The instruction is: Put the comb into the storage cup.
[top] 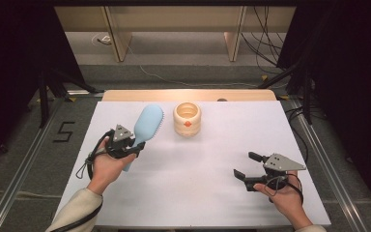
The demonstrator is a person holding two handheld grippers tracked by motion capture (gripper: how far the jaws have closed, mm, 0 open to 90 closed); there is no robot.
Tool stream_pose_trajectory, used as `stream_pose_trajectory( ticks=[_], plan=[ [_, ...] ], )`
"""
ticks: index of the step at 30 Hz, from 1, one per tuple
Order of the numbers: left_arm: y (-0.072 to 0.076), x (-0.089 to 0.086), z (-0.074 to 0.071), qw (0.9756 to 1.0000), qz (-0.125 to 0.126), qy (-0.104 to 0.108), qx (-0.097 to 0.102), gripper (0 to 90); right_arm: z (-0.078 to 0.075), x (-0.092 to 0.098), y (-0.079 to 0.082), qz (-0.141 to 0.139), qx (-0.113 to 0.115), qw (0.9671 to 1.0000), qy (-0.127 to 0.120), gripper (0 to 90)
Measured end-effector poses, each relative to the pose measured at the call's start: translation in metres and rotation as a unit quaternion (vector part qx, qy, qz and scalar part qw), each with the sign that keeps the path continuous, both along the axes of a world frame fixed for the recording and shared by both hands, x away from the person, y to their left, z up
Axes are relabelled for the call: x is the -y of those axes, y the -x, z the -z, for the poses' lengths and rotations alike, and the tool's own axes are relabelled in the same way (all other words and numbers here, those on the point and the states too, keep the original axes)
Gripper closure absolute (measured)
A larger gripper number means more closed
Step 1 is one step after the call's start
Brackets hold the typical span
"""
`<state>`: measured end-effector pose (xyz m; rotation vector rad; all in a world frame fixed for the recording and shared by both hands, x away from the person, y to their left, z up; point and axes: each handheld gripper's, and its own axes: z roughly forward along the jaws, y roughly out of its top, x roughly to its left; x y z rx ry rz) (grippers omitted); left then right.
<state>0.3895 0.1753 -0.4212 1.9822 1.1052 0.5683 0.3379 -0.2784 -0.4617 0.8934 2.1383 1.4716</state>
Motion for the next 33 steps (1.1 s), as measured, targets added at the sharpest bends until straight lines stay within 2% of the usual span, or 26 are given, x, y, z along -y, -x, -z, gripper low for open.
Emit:
stream_pose_trajectory(
  ticks=[33],
  plan=[
    [0.006,0.017,-0.002,0.9996,0.023,0.012,0.003,69.2,0.000,0.000,0.000,0.000,0.000,1.0000,0.000,14.1]
  ],
)
